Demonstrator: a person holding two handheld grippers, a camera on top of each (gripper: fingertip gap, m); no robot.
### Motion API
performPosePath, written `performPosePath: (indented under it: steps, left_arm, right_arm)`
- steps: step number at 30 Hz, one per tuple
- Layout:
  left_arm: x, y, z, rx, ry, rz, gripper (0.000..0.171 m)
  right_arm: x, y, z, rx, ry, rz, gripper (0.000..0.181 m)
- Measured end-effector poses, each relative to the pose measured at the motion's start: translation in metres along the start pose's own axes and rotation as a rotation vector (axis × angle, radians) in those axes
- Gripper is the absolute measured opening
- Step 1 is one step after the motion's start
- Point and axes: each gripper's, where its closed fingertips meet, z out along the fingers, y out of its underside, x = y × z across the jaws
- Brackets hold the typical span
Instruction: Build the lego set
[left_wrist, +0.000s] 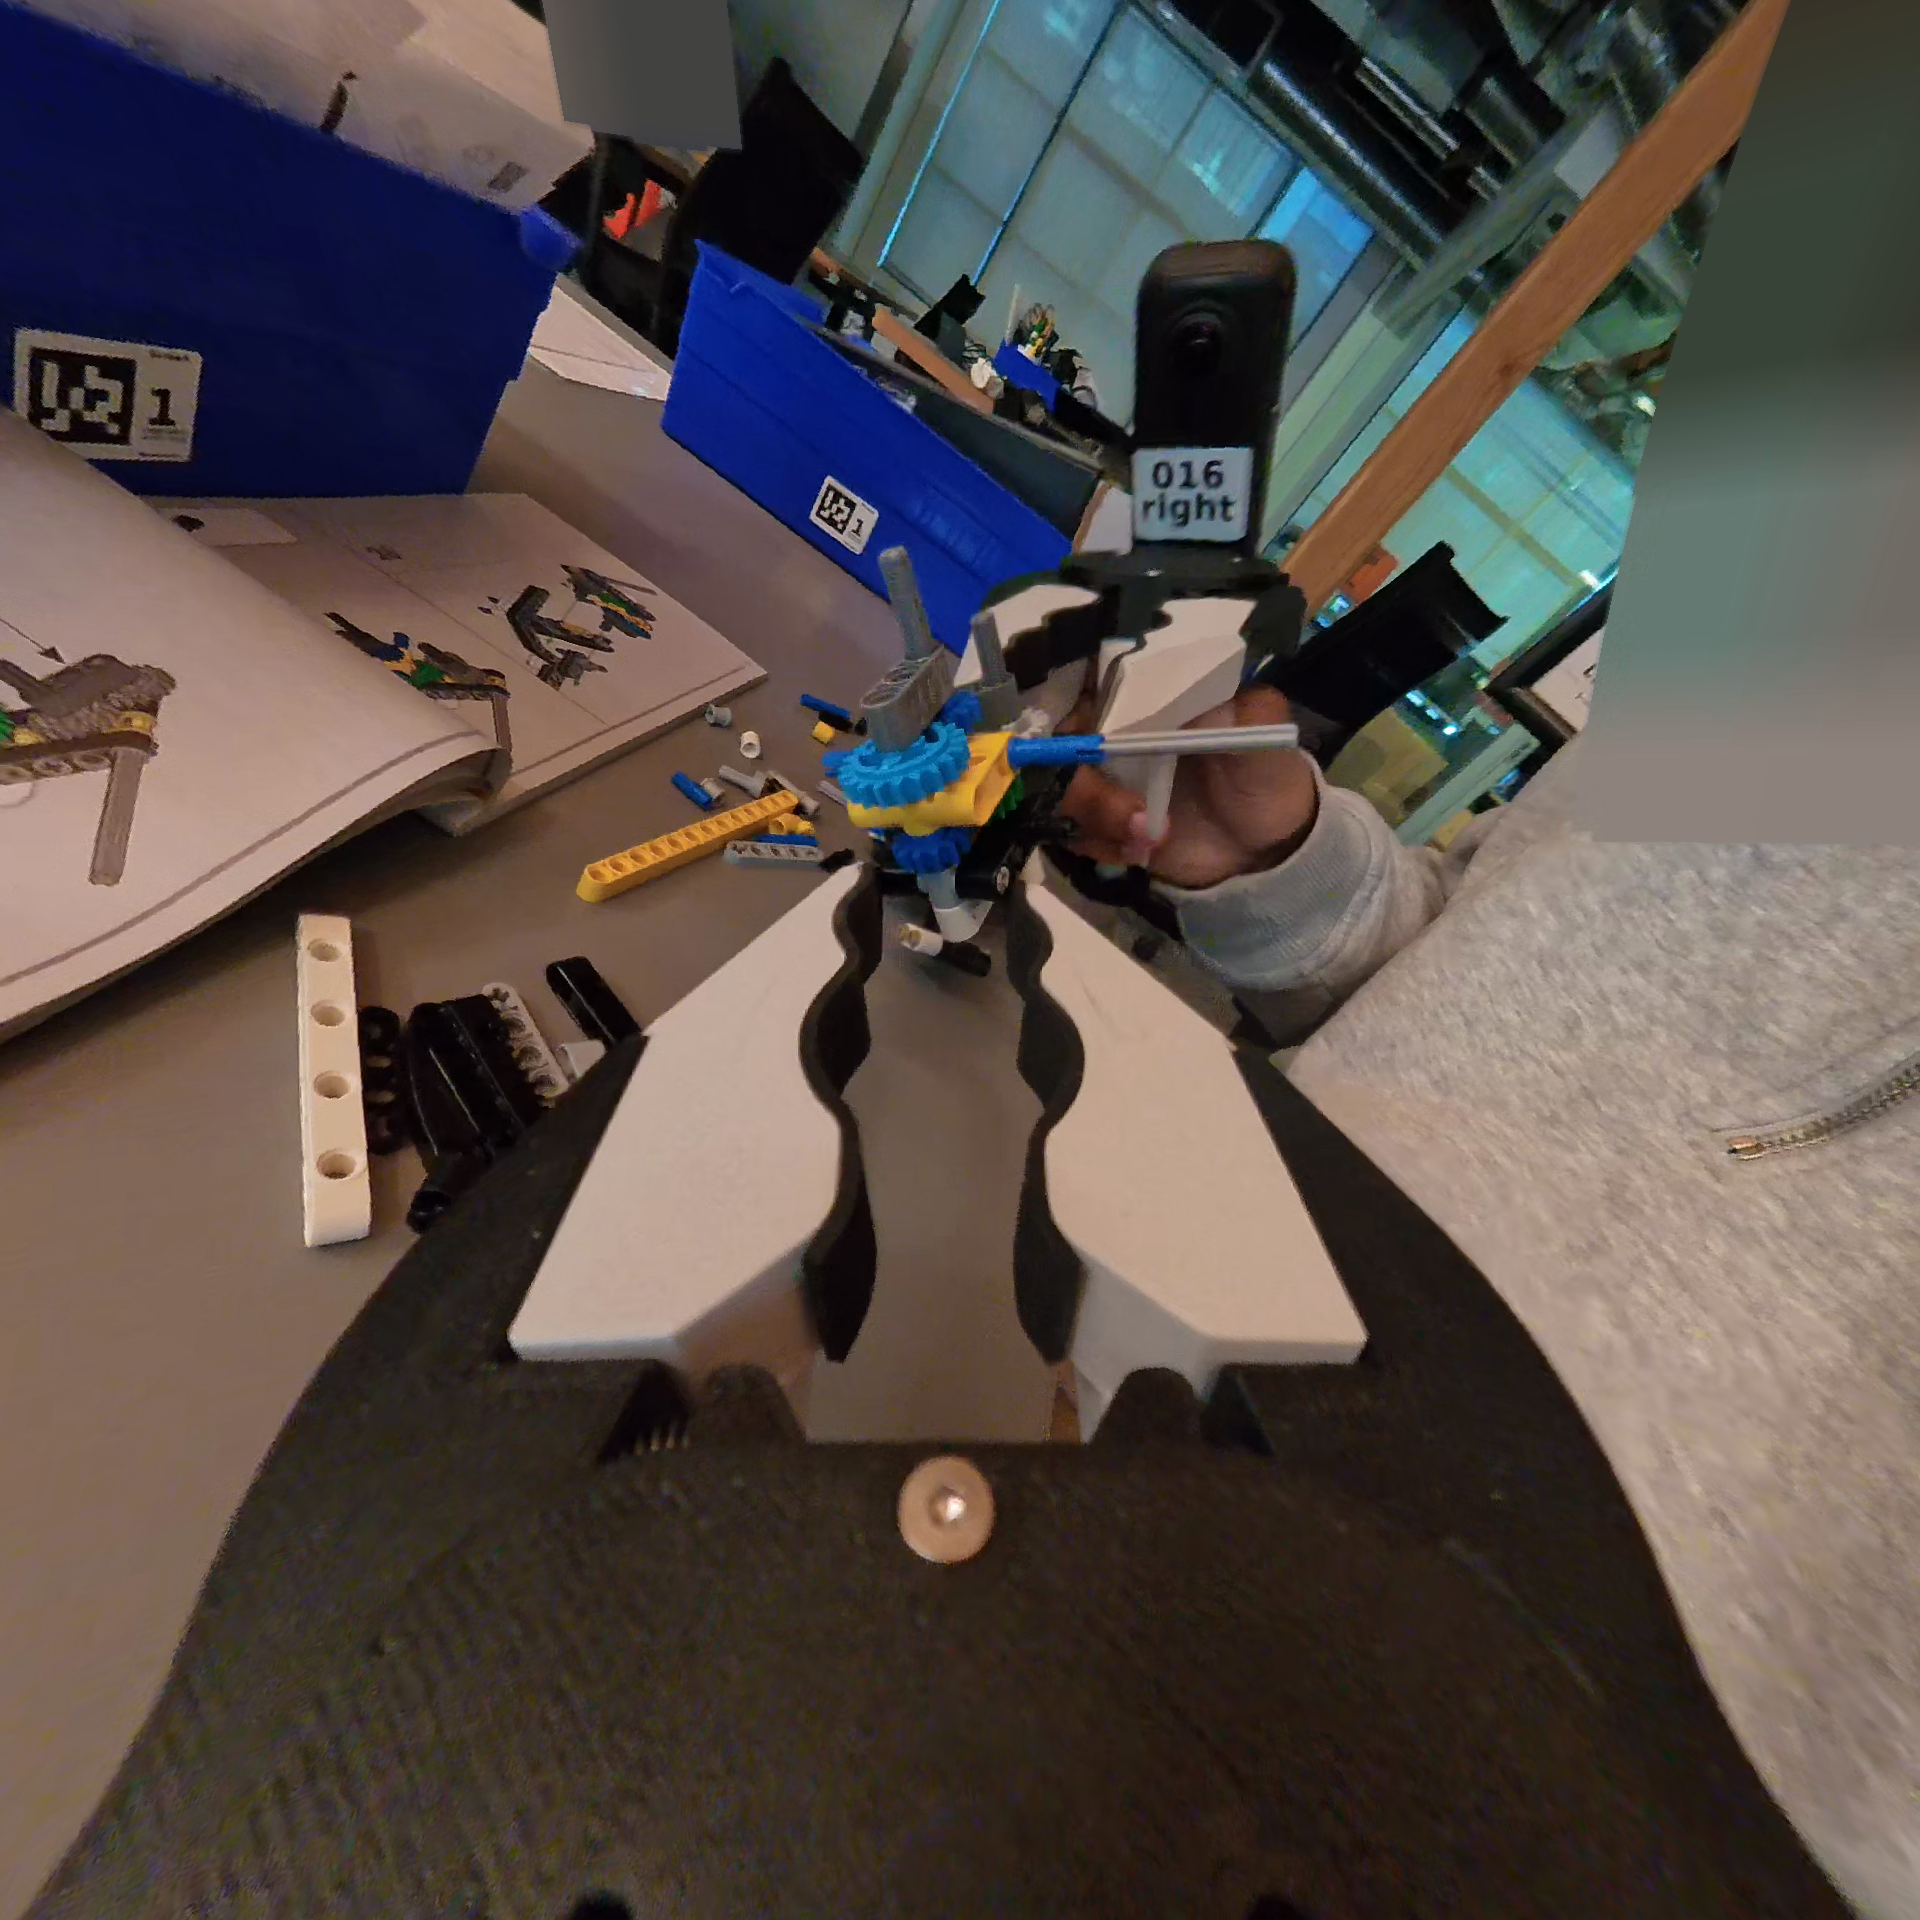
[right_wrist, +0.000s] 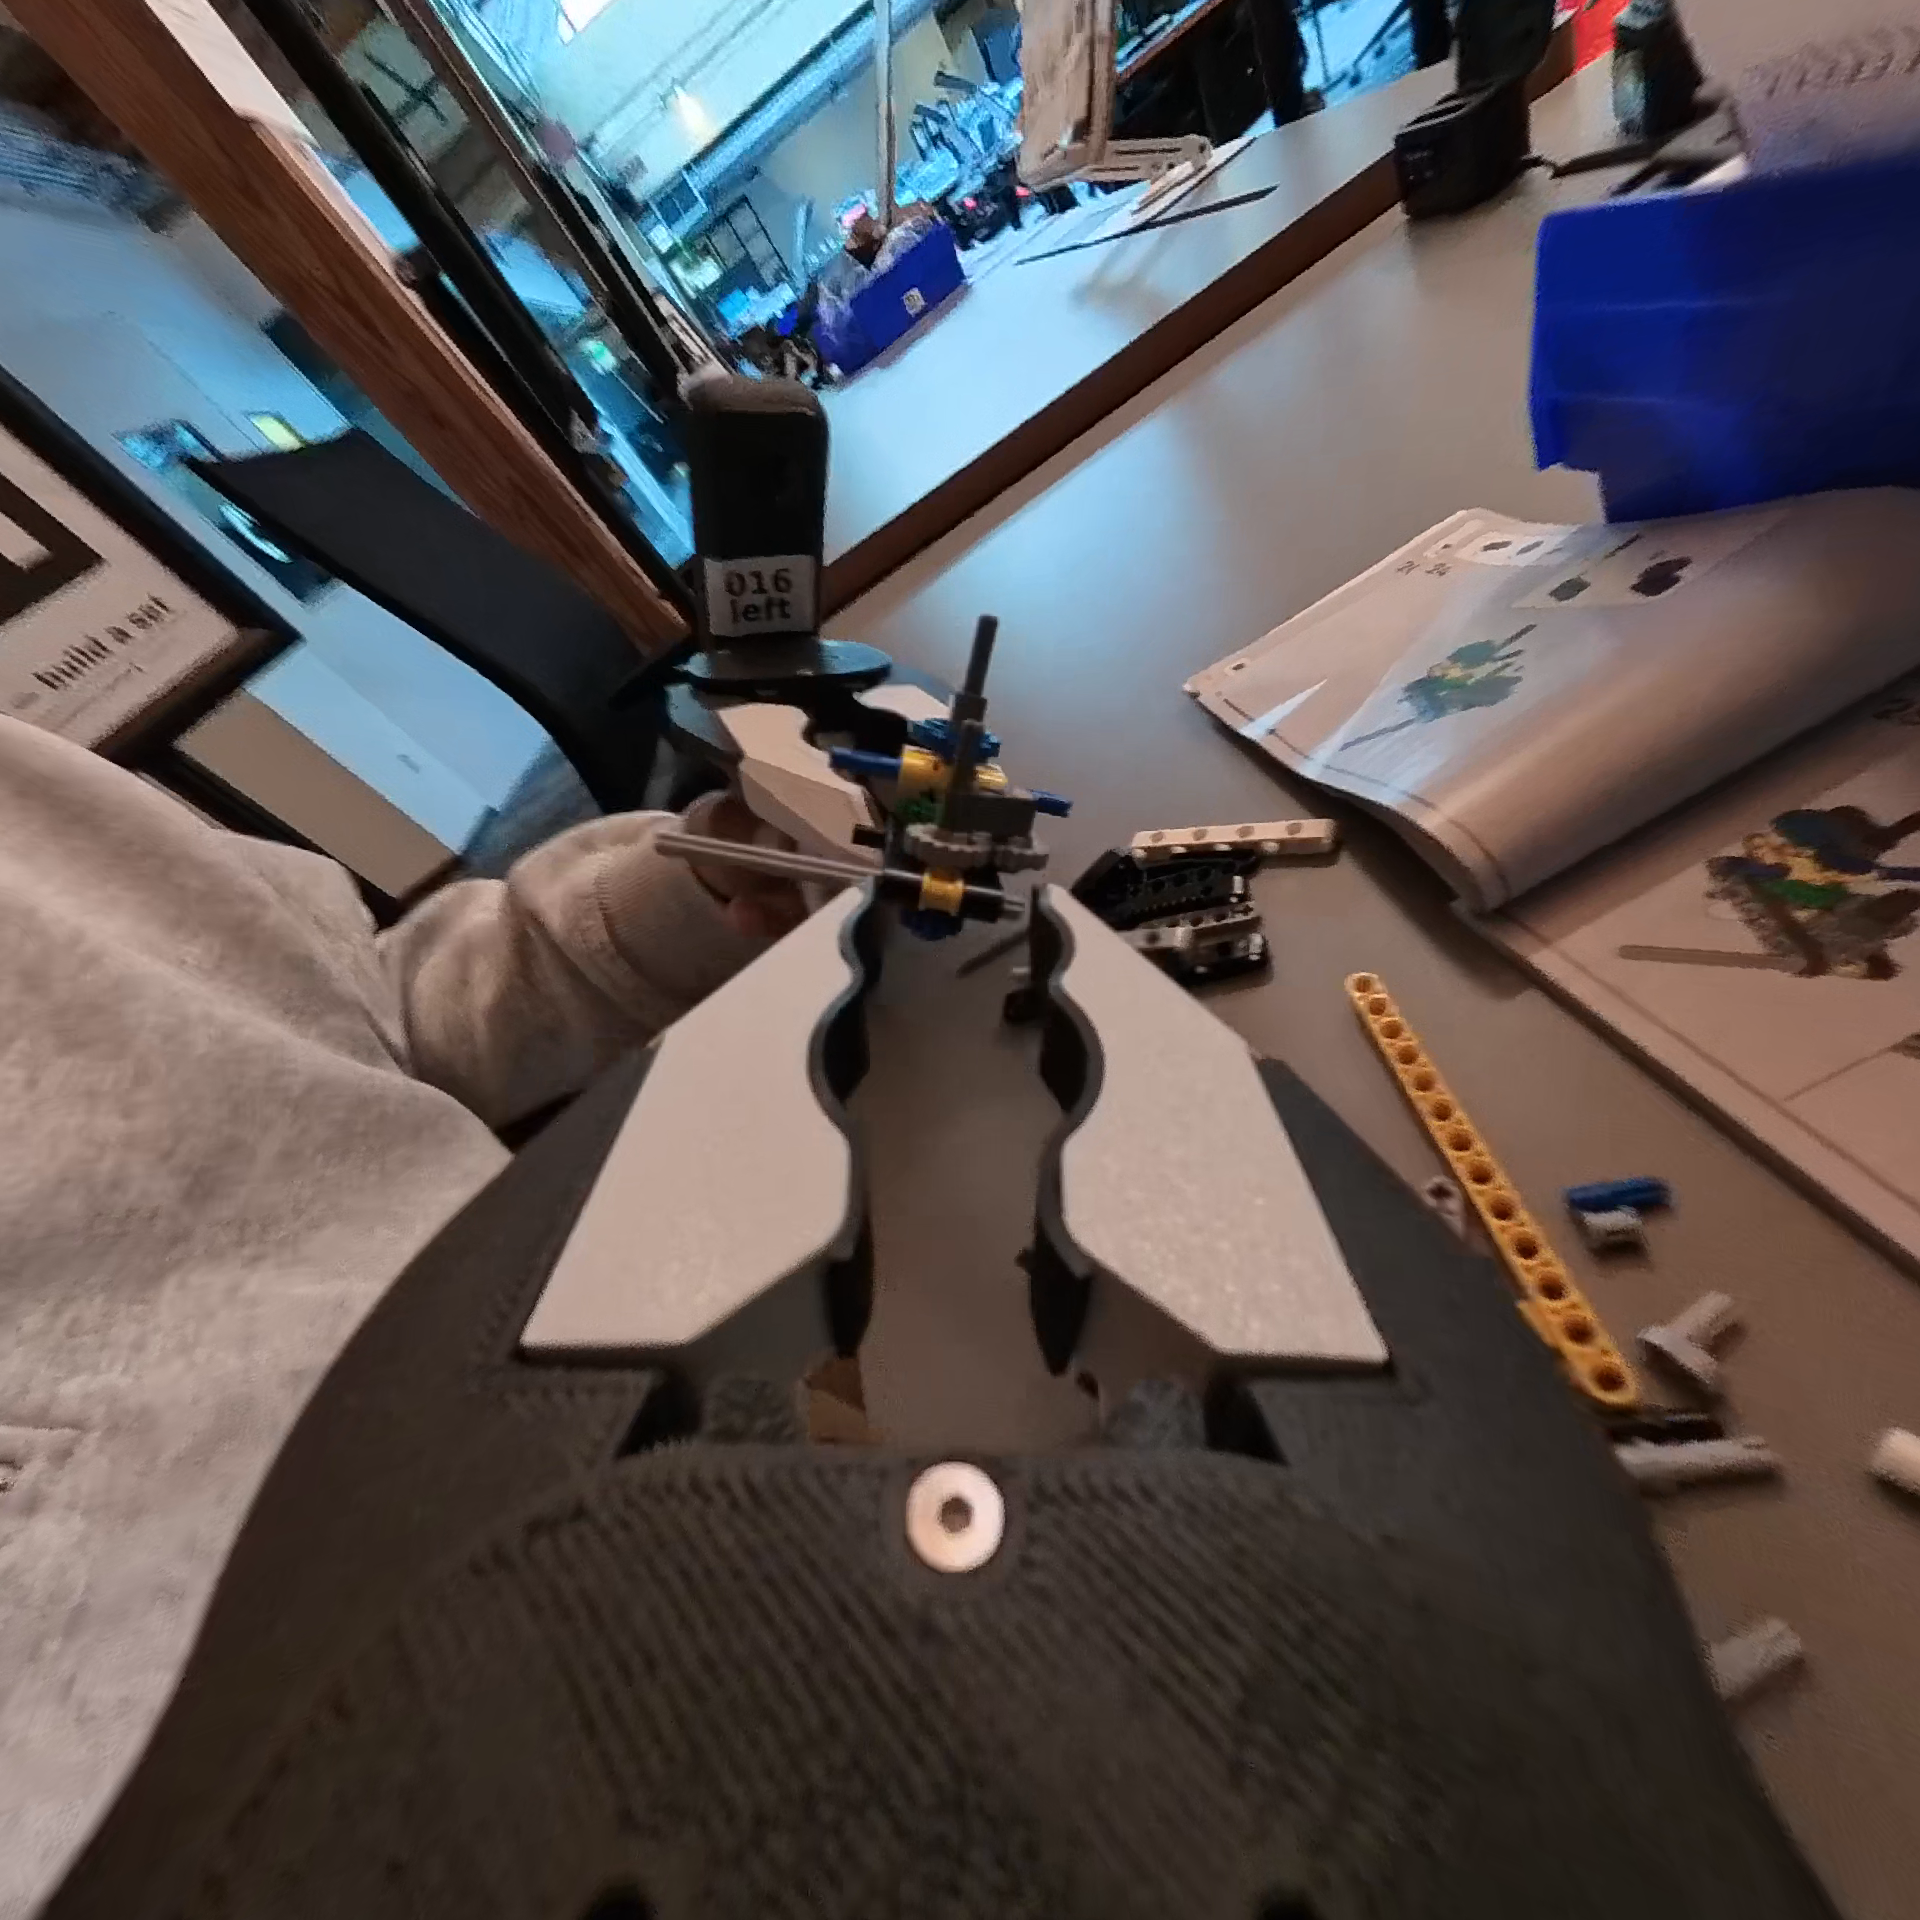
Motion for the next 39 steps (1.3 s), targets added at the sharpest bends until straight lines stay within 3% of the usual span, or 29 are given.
performPosePath:
  steps: [10, 18, 22, 39]
  left_arm:
    - [-0.028, 0.017, -0.015, -0.166, -0.265, 0.217, 0.022]
    - [-0.028, 0.036, -0.006, -0.281, -0.297, 0.26, 0.022]
    - [-0.032, 0.045, -0.003, -0.352, -0.33, 0.289, 0.02]
    - [-0.039, 0.059, -0.006, -0.441, -0.358, 0.24, 0.021]
  right_arm:
    - [0.036, -0.025, -0.066, 0.102, 0.307, -0.24, 0.029]
    - [0.055, -0.023, -0.128, 0.194, 0.57, -0.383, 0.022]
    - [0.059, -0.02, -0.12, 0.214, 0.525, -0.347, 0.022]
    - [0.071, -0.006, -0.106, 0.164, 0.516, -0.326, 0.023]
